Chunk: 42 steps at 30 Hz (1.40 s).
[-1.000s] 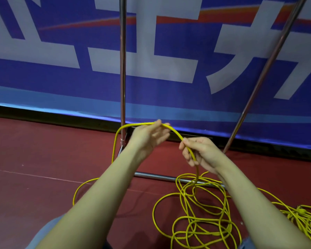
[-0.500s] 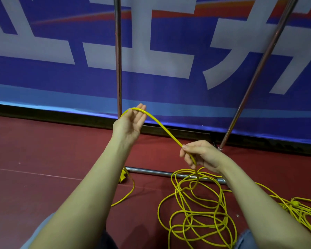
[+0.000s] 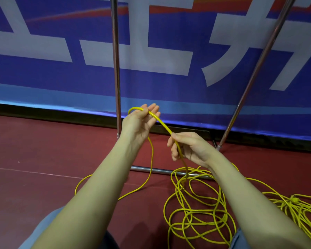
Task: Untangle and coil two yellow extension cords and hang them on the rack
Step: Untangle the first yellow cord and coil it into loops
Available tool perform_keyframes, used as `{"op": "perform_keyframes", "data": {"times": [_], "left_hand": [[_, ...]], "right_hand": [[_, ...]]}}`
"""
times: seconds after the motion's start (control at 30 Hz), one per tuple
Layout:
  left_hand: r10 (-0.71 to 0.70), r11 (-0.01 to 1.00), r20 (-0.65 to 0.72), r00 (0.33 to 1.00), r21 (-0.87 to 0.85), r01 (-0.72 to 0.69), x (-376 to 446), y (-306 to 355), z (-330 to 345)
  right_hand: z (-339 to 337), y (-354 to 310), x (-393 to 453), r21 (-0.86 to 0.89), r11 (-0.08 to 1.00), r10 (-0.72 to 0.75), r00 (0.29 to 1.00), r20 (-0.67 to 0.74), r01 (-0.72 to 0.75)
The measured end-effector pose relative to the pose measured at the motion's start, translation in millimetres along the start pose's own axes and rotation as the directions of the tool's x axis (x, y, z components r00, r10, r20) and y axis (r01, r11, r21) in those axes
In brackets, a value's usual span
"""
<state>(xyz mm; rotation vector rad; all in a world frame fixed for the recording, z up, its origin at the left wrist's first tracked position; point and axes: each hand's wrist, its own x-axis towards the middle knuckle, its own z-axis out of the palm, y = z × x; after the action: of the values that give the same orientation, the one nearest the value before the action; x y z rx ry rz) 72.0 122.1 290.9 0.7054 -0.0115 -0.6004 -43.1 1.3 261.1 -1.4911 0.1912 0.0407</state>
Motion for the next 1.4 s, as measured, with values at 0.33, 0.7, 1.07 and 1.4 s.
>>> {"op": "perform_keyframes", "data": {"times": [0.33,0.7,1.07,1.4], "left_hand": [[0.068,0.972,-0.172,0.983,-0.211,-0.104,21.2,22.8,-22.5],[-0.076,0.985,0.151,0.986,0.164,0.051,-11.7,-35.2,5.7],[0.116,0.982,-0.016,0.993,-0.145,-0.117,10.4,15.8,-4.9],[-0.144,0.984,0.053,0.988,0.111,0.138,-3.5,-27.6,-1.3]], "right_hand": [[-32.3,24.4,-8.3,-0.069,0.987,0.142,0.987,-0.08,-0.147],[-9.7,-6.9,-6.0,0.007,0.999,0.033,0.993,-0.111,-0.033],[-30.9,17.7,-16.6,-0.046,0.977,0.211,0.975,0.062,-0.209],[-16.0,3.5,-5.9,0.039,0.996,0.088,0.993,-0.072,-0.085]]}}
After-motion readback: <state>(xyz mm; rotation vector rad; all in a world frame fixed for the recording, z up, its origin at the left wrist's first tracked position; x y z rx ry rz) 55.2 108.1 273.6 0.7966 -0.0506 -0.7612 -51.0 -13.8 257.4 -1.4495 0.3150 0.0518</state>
